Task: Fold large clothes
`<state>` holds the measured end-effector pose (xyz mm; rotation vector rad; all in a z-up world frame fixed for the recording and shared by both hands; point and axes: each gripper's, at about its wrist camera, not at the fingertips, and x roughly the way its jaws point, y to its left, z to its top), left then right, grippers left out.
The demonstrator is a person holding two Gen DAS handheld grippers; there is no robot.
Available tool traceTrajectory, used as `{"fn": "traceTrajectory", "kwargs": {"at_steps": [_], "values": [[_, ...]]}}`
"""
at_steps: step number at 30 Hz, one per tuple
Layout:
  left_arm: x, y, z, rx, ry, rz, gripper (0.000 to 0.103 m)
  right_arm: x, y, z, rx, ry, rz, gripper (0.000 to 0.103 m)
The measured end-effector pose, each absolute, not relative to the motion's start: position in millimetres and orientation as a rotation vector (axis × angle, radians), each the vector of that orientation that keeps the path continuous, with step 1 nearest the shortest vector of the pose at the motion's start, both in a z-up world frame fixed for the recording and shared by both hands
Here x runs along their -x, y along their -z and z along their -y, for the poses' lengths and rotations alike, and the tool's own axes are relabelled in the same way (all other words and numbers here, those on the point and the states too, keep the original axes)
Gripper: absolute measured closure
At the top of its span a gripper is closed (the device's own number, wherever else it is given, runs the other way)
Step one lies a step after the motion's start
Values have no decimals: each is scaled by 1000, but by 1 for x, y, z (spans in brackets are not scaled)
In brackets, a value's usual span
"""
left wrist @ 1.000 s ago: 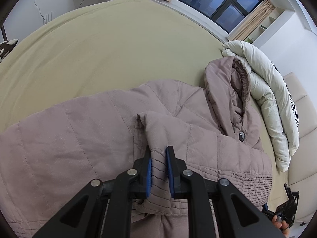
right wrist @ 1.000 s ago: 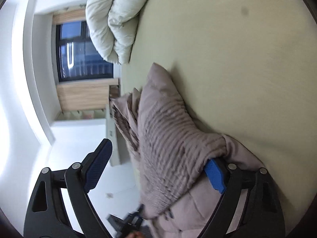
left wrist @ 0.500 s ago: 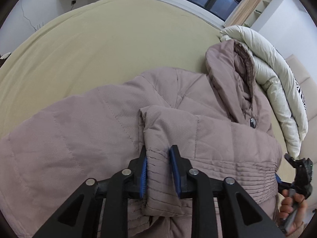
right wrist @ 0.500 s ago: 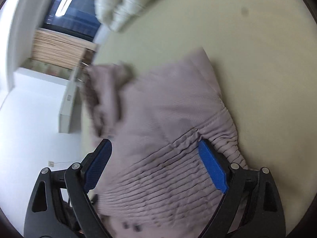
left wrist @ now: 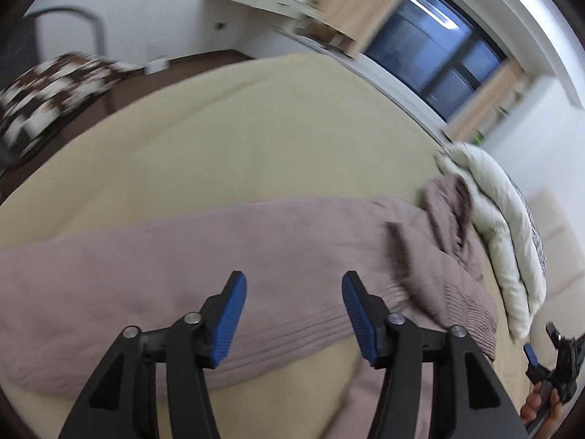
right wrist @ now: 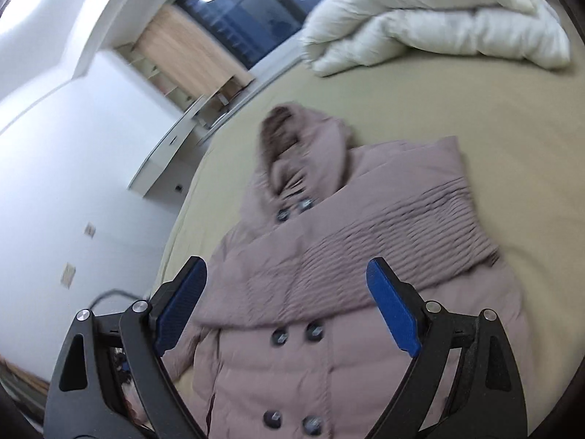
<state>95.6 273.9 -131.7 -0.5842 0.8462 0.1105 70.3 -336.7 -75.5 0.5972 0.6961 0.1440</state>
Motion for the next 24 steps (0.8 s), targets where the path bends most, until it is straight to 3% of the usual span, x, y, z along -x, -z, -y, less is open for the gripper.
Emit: {"fn": "traceTrajectory", "kwargs": {"at_steps": [4, 12, 18, 24], "values": [[-24, 150, -337, 681, -299, -841, 36, -55, 94, 258, -558, -285, -788, 13], [35, 180, -373, 888, -394, -806, 36, -9, 108, 165, -607, -412, -909, 13], [68, 193, -365, 1110, -472, -711, 37, 3, 108, 154, -657, -422, -924, 13], [45, 223, -402, 1252, -478, -668, 38, 3, 112, 161, -676, -427, -925, 13]]}}
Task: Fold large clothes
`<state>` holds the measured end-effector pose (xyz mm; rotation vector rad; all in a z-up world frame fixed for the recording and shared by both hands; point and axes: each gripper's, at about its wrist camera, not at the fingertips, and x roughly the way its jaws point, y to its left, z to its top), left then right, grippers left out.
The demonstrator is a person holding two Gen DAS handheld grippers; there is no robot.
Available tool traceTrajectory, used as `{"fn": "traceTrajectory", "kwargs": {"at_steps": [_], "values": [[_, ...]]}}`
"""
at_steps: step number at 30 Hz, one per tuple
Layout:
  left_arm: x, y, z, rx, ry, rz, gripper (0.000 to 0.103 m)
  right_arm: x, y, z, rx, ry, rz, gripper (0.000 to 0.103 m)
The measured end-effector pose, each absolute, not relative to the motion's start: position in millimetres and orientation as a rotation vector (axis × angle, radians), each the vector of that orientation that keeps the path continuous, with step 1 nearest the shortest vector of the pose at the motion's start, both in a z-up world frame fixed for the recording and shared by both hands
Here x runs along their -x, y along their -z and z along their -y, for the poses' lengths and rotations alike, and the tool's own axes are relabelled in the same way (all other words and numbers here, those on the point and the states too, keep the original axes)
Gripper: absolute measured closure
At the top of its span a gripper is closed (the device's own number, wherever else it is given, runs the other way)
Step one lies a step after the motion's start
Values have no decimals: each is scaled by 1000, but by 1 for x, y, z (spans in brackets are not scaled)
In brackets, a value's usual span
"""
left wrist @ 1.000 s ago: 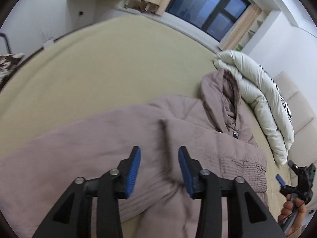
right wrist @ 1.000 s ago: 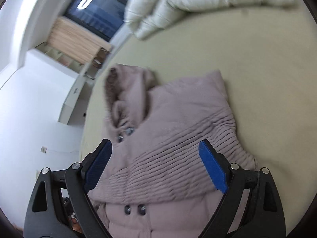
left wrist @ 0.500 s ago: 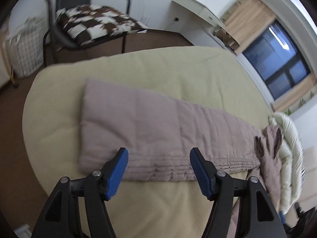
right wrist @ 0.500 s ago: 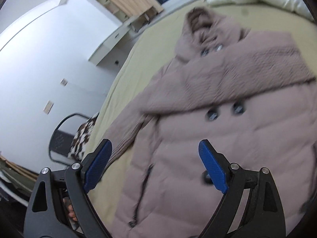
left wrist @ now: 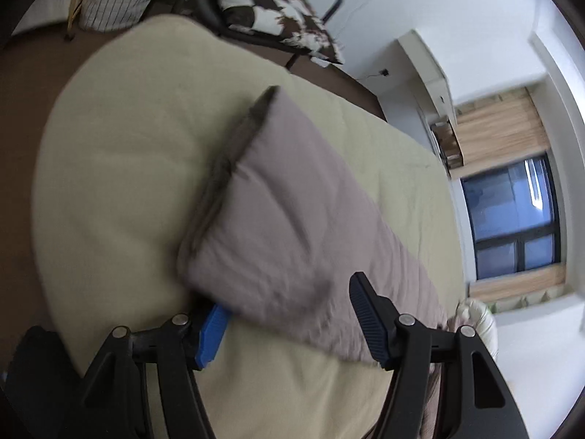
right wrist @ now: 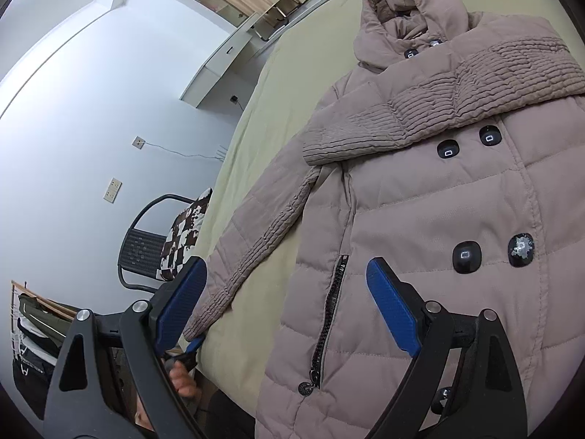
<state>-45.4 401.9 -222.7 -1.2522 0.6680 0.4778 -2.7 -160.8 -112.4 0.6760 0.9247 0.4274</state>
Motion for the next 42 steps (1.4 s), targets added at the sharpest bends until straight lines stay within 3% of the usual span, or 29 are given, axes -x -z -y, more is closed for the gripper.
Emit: {"fn": "traceTrajectory", "kwargs": {"at_steps": [2, 3, 4, 9, 15, 18, 21, 26, 29, 32, 34, 39, 42], "values": [[36, 224, -413, 1297, -497, -652, 46, 1, 116, 166, -691, -429, -922, 13], [30, 221, -416, 1289, -494, -644, 70, 2, 117, 170, -696, -426, -920, 13], [24, 215, -420, 1284, -474, -633, 83, 3, 118, 173, -697, -428, -918, 13], [-18, 118, -394, 1052, -323, -523, 88, 8, 117, 205, -719, -401, -881, 13], [-94, 8, -246, 667, 66, -473, 88, 18, 124, 269, -811, -313, -817, 13], [-122, 7, -139, 480, 252, -516, 88, 26, 128, 304, -851, -254, -797, 13], [-136, 45, -51, 383, 371, -624, 88, 35, 138, 340, -885, -189, -789, 13], [-152, 139, 42, 253, 455, -909, 76, 44, 171, 383, -956, -114, -837, 13], [-144, 151, 60, 153, 472, -948, 67, 40, 187, 391, -984, -106, -869, 13], [-121, 131, 55, 187, 524, -925, 33, 28, 194, 388, -993, -124, -867, 13], [-103, 119, 38, 222, 517, -863, 3, 14, 195, 379, -1007, -157, -871, 13], [-82, 101, -6, 355, 520, -809, 4, -24, 200, 354, -1020, -189, -950, 13], [-82, 96, -38, 370, 454, -797, 14, -43, 201, 343, -997, -207, -985, 13]]}}
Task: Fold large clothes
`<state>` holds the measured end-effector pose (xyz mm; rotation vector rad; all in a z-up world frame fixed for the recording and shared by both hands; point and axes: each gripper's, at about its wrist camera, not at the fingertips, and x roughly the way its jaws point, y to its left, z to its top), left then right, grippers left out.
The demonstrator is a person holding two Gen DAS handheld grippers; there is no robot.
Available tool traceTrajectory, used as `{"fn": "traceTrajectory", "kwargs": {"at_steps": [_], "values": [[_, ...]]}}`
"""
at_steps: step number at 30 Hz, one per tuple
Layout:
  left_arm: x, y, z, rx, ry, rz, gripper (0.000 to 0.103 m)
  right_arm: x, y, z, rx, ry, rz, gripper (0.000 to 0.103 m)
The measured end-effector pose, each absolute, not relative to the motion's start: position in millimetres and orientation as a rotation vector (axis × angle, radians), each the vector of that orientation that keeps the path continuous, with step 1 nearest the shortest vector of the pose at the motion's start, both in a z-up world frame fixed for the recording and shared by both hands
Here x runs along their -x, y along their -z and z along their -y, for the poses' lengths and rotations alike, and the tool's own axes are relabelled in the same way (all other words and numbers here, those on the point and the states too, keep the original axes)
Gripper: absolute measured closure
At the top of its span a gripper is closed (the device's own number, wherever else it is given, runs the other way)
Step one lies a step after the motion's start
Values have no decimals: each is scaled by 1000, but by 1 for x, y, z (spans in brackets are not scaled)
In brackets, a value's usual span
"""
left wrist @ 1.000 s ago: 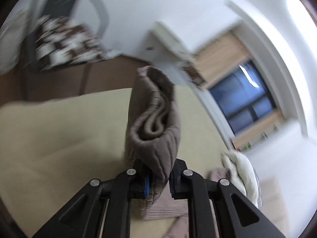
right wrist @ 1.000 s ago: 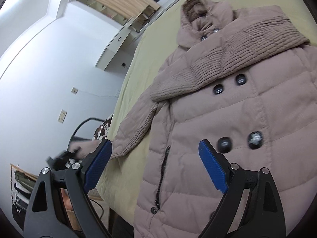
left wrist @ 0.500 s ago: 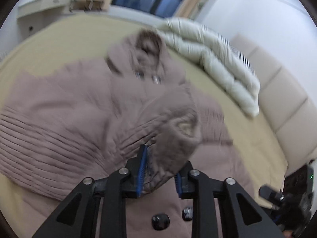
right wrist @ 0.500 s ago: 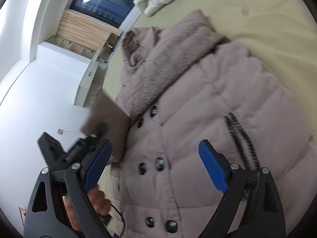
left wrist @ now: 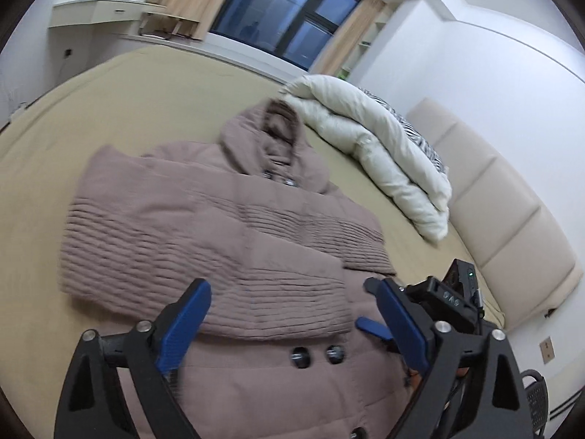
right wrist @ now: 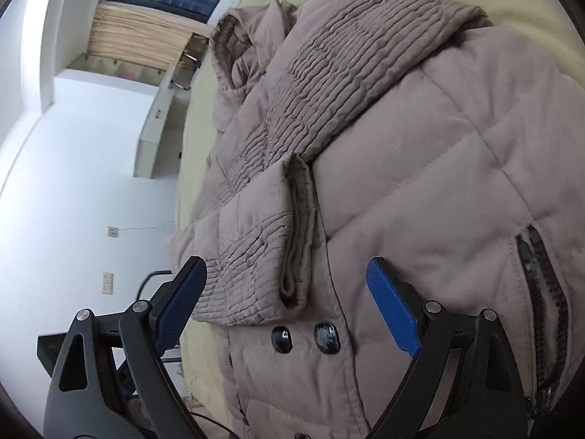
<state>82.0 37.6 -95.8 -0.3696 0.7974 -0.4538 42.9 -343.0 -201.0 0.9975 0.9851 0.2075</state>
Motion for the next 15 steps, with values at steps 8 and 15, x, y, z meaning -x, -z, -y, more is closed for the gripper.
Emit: {"fn": "traceTrajectory", "kwargs": {"at_steps": [8, 15], "values": [[-78, 131, -105, 457, 330, -878, 34, -89, 219, 305, -902, -237, -1136, 36], [-75, 137, -131, 478, 277, -876, 36, -95, 178, 262, -448, -90, -1171, 67]]}}
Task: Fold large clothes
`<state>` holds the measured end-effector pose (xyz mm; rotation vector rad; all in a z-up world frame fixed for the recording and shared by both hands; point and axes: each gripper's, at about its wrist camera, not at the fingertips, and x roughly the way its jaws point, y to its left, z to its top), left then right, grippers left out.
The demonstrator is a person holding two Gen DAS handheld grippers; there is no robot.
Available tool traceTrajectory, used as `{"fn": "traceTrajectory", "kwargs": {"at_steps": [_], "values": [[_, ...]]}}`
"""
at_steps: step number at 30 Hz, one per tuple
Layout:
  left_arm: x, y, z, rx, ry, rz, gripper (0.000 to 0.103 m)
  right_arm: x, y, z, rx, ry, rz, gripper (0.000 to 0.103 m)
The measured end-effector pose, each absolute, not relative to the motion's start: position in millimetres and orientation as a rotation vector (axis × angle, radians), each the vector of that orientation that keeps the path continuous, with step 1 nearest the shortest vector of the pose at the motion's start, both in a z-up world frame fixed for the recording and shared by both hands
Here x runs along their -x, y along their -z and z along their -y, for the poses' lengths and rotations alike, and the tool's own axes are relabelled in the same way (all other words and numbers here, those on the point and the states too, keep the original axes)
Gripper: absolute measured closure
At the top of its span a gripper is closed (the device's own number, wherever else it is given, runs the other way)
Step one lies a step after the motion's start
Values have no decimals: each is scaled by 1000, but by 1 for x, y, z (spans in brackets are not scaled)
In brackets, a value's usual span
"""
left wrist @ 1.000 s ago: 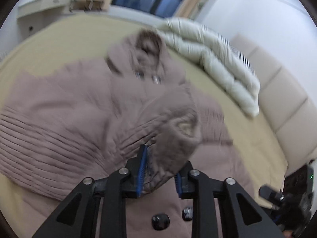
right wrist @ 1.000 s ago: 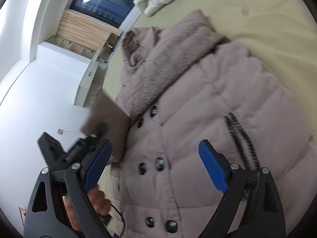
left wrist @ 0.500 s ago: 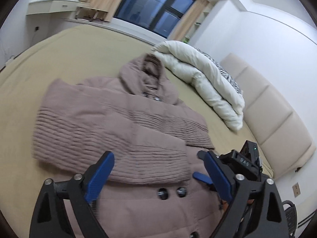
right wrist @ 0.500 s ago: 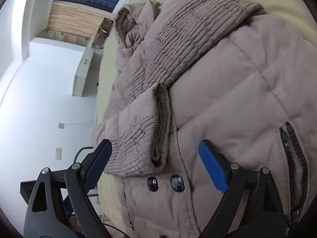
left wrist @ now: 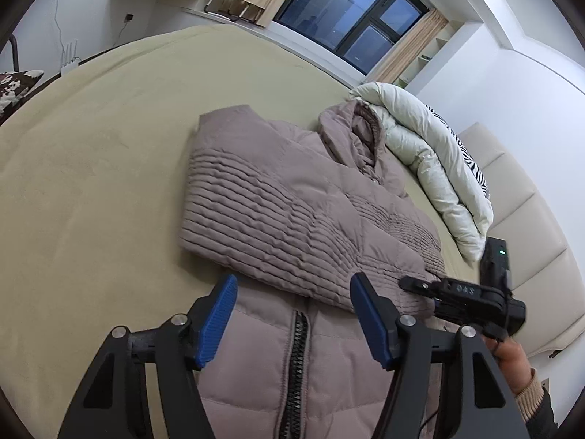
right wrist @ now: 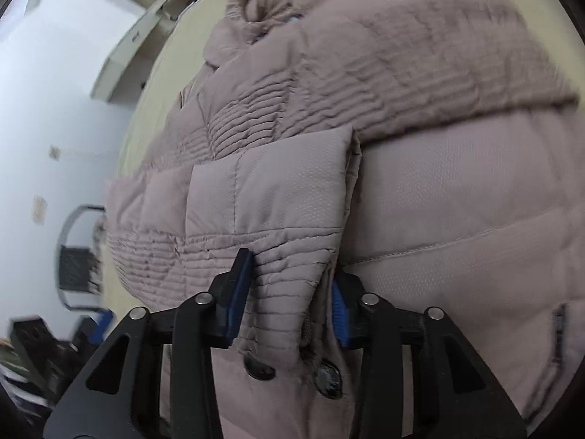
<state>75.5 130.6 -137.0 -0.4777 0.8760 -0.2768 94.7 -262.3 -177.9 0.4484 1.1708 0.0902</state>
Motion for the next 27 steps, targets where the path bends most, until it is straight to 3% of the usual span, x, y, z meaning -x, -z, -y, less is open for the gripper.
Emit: {"fn": "traceTrajectory", "kwargs": {"at_steps": [7, 14, 21, 22, 23, 27], "values": [[-89, 138, -134, 503, 252, -877, 36, -86, 159, 239, -204, -1, -1206, 67], [-85, 142, -127, 517, 278, -894, 36, -67, 176, 299, -763, -176, -1156, 62], [-81, 141, -121, 508, 294, -900, 36, -86, 211, 312, -890, -244, -1183, 61], [-82, 142, -122, 507, 294, -903, 36, -91, 211, 310, -876, -264, -1191, 62], [-83, 142, -122, 509, 291, -906, 36, -94, 209, 308, -848, -265, -1192, 74], [-86, 139, -126, 501, 273, -893, 36, -105, 188, 297, -779, -299, -1142, 90]]}}
